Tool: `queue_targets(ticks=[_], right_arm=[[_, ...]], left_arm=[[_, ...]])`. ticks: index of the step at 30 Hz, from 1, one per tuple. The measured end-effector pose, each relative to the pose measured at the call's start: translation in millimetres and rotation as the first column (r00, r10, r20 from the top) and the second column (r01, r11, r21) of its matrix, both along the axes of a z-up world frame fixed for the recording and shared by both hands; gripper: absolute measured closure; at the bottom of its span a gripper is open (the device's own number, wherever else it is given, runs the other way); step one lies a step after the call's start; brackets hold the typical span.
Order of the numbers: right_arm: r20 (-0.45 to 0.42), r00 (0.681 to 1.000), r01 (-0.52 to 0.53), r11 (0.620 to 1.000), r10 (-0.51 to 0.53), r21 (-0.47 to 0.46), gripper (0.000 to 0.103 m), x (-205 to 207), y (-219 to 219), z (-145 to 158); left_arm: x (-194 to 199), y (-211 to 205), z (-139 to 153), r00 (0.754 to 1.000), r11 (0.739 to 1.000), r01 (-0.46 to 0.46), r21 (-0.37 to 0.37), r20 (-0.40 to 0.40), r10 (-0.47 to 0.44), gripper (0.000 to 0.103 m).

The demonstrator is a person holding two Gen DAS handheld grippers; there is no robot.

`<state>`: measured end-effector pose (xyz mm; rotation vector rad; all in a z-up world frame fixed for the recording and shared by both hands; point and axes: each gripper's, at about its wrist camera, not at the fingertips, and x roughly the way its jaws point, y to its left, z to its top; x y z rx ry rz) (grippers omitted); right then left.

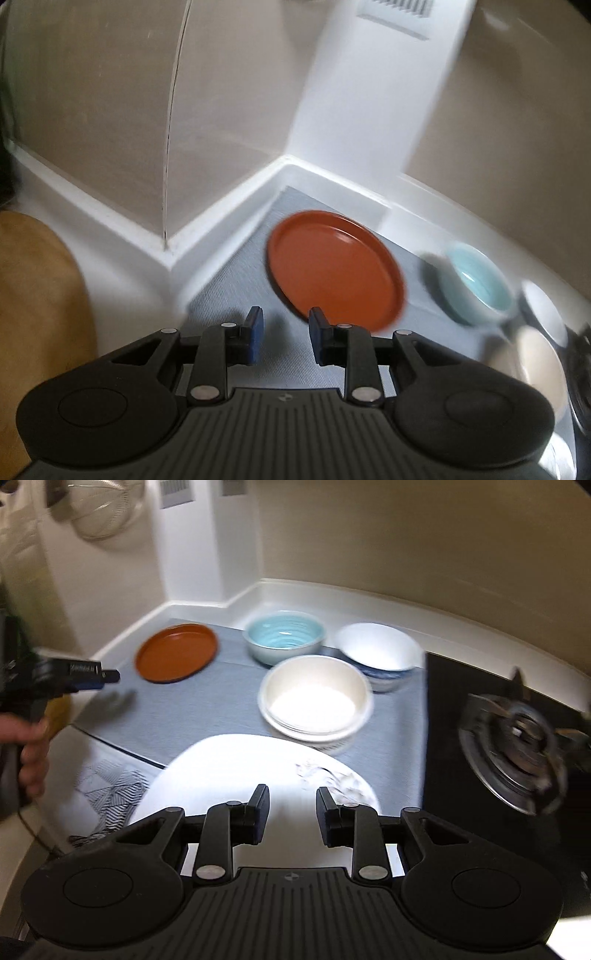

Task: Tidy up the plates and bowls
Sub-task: 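Move both grippers to the terracotta-brown round plate on the mat, then close both grippers on the rim of the terracotta plate and lift it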

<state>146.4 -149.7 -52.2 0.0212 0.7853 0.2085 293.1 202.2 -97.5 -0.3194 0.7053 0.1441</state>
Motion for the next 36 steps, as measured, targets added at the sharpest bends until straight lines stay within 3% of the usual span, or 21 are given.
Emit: queue_targets(ticks=[2, 8, 11, 15, 25, 29, 36], right_arm=[[-0.01, 0.999, 0.032, 0.999, -0.032, -0.02, 0.073, -6, 1, 2], [-0.028, 0.996, 0.083, 0.996, -0.084, -0.032, 0.073, -9, 15, 8], [-0.012, 0.997, 0.071, 0.997, -0.071, -0.032, 0.073, 1, 27, 14], [0.012, 1.0, 0.022, 1.0, -0.022, -0.021, 0.073, 20, 49, 23], [-0.013, 0.985, -0.174, 0.984, 0.175, 0.029, 0.073, 70, 128, 21], [-0.046, 0.965, -0.258, 0.966, 0.258, 0.002, 0.073, 85, 169, 11], [-0.125, 0.945, -0.312, 0.949, 0.304, -0.052, 0.073, 105, 210, -13]], left_arm=[[18, 10, -10, 1.0, 0.999, -0.021, -0.045, -0.021, 0.02, 0.073], [47, 19, -24, 0.999, 0.997, -0.025, -0.08, -0.045, 0.021, 0.074], [45, 23, -24, 0.998, 0.997, 0.002, -0.073, -0.063, -0.006, 0.092], [15, 29, -21, 0.995, 0.996, 0.027, -0.079, -0.095, -0.035, 0.093], [-119, 48, -11, 0.983, 0.992, 0.052, -0.112, -0.167, -0.071, 0.092], [-133, 52, -7, 0.985, 0.991, 0.048, -0.124, -0.16, -0.068, 0.092], [-127, 54, -7, 0.986, 0.994, 0.052, -0.093, -0.155, -0.066, 0.092]])
